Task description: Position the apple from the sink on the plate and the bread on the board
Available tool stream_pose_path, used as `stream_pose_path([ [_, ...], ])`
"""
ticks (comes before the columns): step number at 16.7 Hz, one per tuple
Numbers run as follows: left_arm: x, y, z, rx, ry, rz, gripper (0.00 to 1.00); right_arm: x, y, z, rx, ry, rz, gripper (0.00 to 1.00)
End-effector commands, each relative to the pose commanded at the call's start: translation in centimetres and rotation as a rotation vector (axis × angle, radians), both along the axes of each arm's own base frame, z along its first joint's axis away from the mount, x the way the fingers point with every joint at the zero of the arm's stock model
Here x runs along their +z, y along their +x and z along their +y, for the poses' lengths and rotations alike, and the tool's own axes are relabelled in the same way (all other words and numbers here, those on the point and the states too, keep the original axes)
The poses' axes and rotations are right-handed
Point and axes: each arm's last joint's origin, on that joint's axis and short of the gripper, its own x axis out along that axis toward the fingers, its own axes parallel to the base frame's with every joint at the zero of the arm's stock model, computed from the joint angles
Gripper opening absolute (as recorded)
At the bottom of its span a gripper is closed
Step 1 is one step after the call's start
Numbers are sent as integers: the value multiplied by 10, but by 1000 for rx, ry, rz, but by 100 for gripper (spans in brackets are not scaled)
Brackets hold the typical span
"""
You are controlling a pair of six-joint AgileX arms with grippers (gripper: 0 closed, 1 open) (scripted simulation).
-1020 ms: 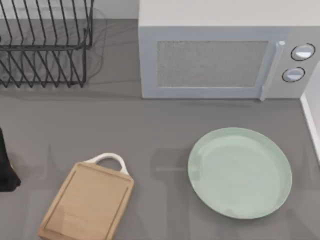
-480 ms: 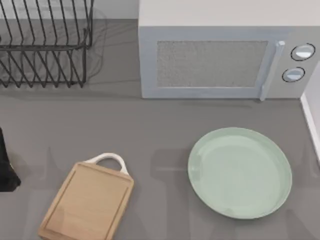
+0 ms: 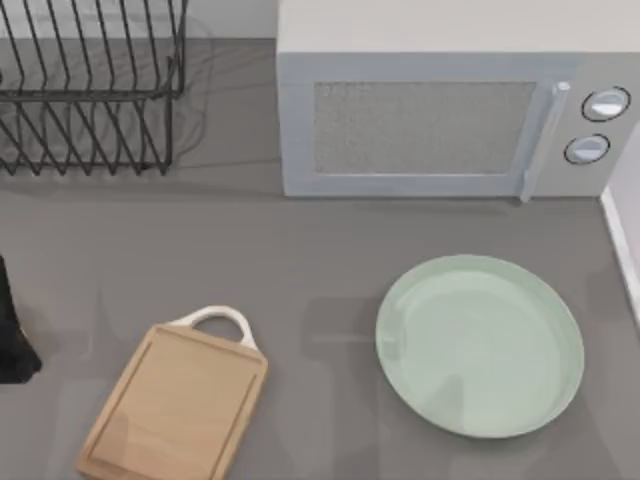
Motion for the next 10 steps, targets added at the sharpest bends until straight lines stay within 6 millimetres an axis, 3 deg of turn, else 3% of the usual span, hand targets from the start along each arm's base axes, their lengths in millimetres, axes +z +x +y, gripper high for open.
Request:
stream_pose_path([
  [5,0,0,0,0,0,0,100,30,80,-19,-25,-8,339,100],
  [7,0,0,0,0,0,0,100,28,119,-30,-29,-3,477,100],
  [10,0,0,0,0,0,0,100,11,174,-49,-30,13,676,100],
])
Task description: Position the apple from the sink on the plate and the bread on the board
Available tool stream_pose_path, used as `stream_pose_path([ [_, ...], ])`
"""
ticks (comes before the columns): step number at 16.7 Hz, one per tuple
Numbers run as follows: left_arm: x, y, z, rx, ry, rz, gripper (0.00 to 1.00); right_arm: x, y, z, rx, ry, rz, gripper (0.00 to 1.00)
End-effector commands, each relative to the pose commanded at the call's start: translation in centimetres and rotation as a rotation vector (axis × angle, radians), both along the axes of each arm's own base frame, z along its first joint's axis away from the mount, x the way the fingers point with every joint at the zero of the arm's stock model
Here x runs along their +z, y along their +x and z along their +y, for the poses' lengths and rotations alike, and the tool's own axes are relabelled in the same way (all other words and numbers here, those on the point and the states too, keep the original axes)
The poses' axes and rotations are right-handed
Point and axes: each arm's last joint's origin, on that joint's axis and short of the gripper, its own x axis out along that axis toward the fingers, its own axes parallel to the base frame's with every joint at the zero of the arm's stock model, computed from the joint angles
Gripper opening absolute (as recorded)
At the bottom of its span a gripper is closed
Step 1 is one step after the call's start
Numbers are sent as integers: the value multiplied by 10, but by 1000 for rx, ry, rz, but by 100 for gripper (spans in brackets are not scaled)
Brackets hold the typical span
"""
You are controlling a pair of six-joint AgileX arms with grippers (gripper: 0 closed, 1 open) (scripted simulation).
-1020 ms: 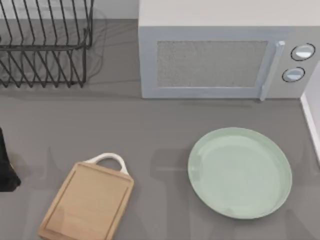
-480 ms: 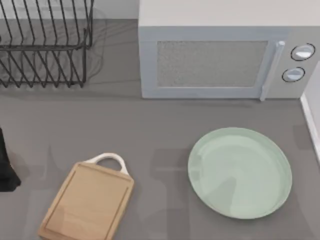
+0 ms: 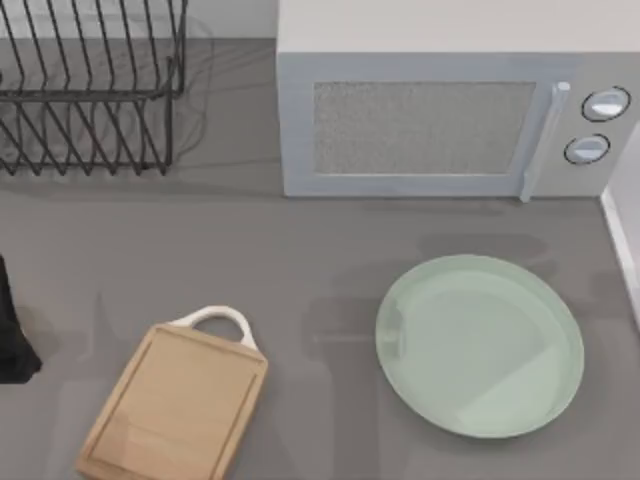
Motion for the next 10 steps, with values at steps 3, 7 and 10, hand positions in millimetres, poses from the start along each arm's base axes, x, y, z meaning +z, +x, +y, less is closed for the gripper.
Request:
stream_pose_path([
  [3,0,0,0,0,0,0,100,-31,46,-19,-2,27,176,100],
  [7,0,0,0,0,0,0,100,-75,84,-40,-2,64,351,100],
  [10,0,0,0,0,0,0,100,-97,98,-49,-1,83,423,100],
])
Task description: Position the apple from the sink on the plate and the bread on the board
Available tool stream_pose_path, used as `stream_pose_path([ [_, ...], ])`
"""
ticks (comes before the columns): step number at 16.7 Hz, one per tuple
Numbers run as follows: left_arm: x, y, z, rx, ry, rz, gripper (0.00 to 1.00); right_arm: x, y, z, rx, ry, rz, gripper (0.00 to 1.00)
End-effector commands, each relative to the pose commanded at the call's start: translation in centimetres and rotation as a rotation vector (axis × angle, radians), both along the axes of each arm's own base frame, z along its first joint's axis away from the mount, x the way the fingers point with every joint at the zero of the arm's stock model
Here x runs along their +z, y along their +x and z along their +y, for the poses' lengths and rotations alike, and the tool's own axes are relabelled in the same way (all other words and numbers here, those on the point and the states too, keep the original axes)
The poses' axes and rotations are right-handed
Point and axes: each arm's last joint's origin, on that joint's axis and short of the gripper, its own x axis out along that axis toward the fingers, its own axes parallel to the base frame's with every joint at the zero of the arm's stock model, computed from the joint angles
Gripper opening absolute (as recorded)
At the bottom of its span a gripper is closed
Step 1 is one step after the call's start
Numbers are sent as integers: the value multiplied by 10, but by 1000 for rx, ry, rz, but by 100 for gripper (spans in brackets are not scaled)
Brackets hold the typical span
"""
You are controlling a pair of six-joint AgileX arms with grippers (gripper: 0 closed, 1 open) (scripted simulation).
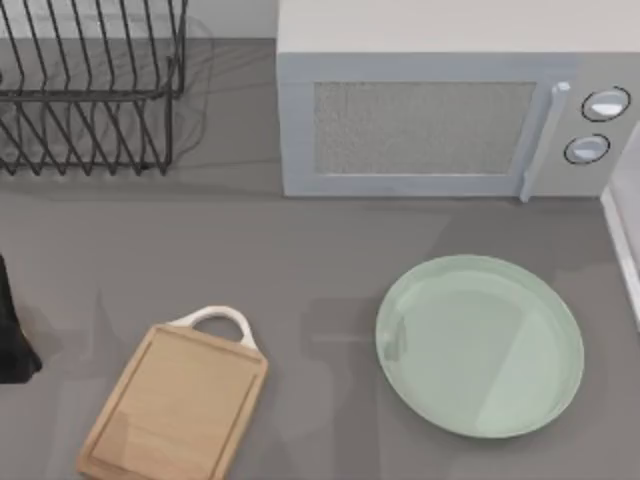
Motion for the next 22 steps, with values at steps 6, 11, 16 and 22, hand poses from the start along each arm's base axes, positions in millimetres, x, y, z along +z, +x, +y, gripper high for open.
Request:
stream_pose_path([
  [6,0,0,0,0,0,0,100,-4,3,1,5,3,13,100],
  [11,0,0,0,0,0,0,100,-47,7,-1,3,5,20,100],
  [16,0,0,0,0,0,0,100,-131,8,-2,1,-1,-4,100],
  [22,0,0,0,0,0,0,100,-156,2,-2,0,4,13,100],
])
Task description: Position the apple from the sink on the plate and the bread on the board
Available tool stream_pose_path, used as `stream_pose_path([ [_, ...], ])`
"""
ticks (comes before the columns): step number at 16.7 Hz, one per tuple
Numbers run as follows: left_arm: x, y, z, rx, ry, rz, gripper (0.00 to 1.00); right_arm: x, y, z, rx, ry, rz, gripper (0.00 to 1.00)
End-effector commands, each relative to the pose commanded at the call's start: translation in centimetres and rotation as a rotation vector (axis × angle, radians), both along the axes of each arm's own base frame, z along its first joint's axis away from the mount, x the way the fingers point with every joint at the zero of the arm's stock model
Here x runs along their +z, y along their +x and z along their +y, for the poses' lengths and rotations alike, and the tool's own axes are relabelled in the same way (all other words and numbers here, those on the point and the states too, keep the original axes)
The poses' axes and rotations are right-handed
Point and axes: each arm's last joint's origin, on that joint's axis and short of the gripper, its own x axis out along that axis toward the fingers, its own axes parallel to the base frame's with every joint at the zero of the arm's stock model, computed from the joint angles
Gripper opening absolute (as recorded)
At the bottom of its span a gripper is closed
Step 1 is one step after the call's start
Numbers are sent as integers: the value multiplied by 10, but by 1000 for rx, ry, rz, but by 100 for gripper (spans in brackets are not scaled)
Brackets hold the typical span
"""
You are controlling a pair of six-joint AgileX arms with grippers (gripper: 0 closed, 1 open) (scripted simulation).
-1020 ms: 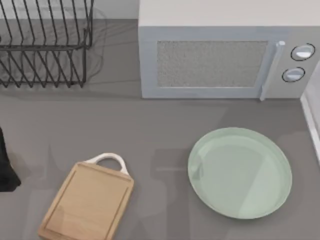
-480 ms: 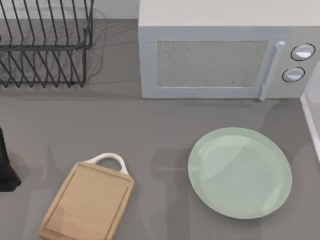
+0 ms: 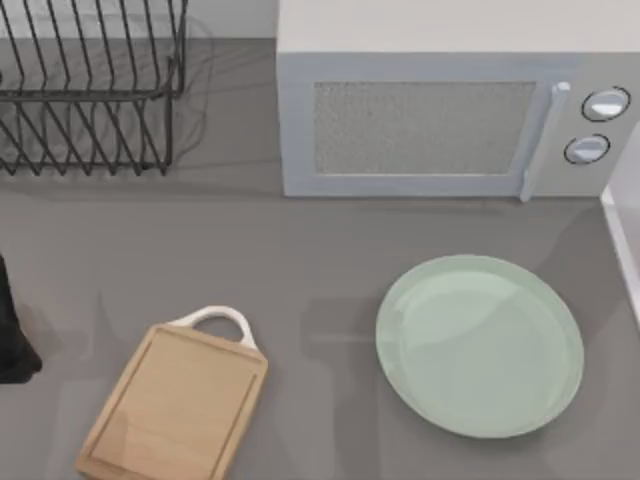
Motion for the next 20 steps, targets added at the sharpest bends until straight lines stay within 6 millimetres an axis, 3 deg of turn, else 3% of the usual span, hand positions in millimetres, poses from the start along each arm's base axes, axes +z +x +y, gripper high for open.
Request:
stream_pose_path([
  [1,0,0,0,0,0,0,100,0,0,0,0,0,0,100],
  [14,0,0,0,0,0,0,100,0,0,0,0,0,0,2],
  [20,0,0,0,0,0,0,100,0,0,0,0,0,0,0],
])
